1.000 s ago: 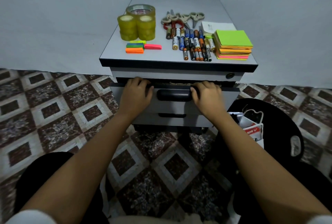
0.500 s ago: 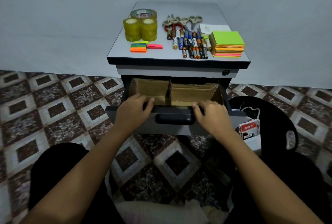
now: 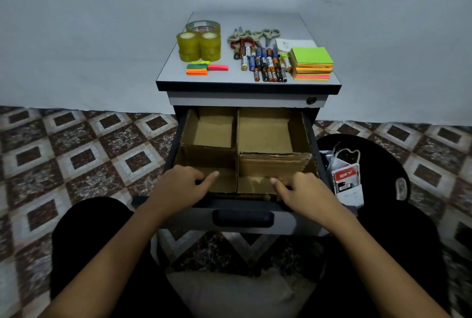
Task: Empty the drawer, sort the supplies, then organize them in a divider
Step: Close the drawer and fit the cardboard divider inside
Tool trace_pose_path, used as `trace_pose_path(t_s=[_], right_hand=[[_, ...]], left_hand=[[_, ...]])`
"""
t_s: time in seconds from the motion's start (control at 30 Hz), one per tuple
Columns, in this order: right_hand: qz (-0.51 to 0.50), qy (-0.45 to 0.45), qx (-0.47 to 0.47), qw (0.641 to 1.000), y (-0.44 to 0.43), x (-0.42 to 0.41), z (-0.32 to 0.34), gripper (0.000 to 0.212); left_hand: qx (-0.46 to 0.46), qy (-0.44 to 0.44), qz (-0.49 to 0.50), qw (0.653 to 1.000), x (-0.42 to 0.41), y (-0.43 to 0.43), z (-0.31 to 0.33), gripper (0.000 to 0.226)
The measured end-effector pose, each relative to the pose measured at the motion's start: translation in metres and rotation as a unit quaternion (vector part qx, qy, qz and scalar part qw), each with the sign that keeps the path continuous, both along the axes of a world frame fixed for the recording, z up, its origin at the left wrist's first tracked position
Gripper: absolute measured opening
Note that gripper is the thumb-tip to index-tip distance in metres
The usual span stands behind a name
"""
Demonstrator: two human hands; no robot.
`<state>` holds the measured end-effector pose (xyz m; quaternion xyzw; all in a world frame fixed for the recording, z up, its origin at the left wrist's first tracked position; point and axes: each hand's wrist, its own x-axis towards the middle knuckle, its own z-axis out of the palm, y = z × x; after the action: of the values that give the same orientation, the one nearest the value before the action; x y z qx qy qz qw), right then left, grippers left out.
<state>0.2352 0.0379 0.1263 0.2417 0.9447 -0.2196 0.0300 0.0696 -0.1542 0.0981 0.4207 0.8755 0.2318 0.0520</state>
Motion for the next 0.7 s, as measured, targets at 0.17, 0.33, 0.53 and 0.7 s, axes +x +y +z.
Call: trace_pose_path(t_s=[0.17, 0.33, 0.53, 0.7], right_hand=[[-0.017, 0.034, 0.028, 0.999, 0.004, -0.006, 0.009, 0.035], [-0.129, 0.086, 0.12, 0.981, 0.041, -0.03, -0.014, 0.044], [-0.236, 0.056, 0.007, 0.97, 0.059, -0.045, -0.026, 0.057], [-0.246, 0.047, 0.032, 0.968, 0.062, -0.043, -0.03, 0.04]], left_hand=[[-0.003, -0.028, 0.02, 0.999, -0.01, -0.001, 0.014, 0.034], [-0.011, 0.008, 0.138, 0.99, -0.051, 0.016, 0.002, 0.046], [-0.053, -0.13, 0.213, 0.967, -0.077, 0.022, -0.011, 0.056], [-0.061, -0.096, 0.227, 0.967, -0.071, 0.022, -0.012, 0.053]])
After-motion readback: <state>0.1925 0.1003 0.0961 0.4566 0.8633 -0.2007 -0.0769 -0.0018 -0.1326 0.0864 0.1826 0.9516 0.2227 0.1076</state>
